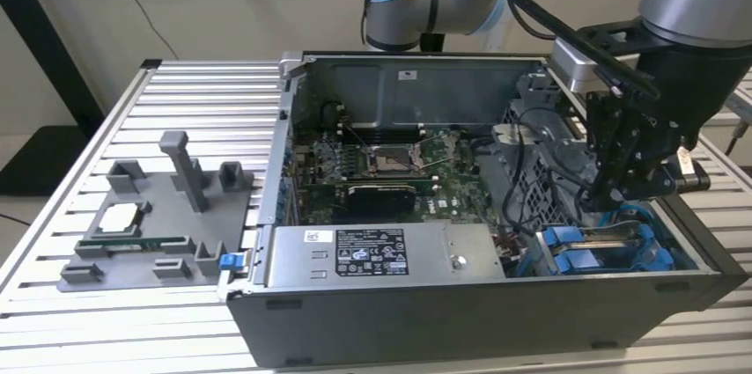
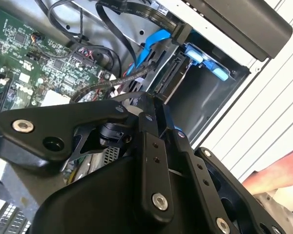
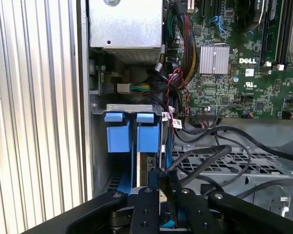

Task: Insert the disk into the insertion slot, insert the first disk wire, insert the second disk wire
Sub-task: 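Insert the first disk wire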

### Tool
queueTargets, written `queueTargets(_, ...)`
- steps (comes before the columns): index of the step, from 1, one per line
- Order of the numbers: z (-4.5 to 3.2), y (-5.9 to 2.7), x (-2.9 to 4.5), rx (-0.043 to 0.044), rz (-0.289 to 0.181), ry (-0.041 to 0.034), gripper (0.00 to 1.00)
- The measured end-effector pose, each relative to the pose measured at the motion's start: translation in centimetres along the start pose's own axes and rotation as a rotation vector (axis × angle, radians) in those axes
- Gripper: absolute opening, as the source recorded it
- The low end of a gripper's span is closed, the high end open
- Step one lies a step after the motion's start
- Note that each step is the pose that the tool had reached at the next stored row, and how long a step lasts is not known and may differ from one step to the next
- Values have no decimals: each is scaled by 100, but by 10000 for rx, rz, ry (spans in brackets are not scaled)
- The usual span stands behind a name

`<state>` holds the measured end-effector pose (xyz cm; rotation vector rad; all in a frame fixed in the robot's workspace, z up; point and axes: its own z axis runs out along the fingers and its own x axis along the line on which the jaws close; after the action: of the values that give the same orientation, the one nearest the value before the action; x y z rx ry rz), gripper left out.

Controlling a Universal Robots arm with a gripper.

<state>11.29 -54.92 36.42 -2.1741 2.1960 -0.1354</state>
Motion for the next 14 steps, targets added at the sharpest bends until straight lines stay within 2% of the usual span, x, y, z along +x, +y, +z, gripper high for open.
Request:
queueTargets(5,13,-2,-1,-8,-7,67,0)
queueTargets(10,45,-13,-1,-30,-18,165,0)
queueTargets(12,57,-27,1,-63,-21,189,0)
queueTargets(14,67,-56,2,-160,-26,202,0)
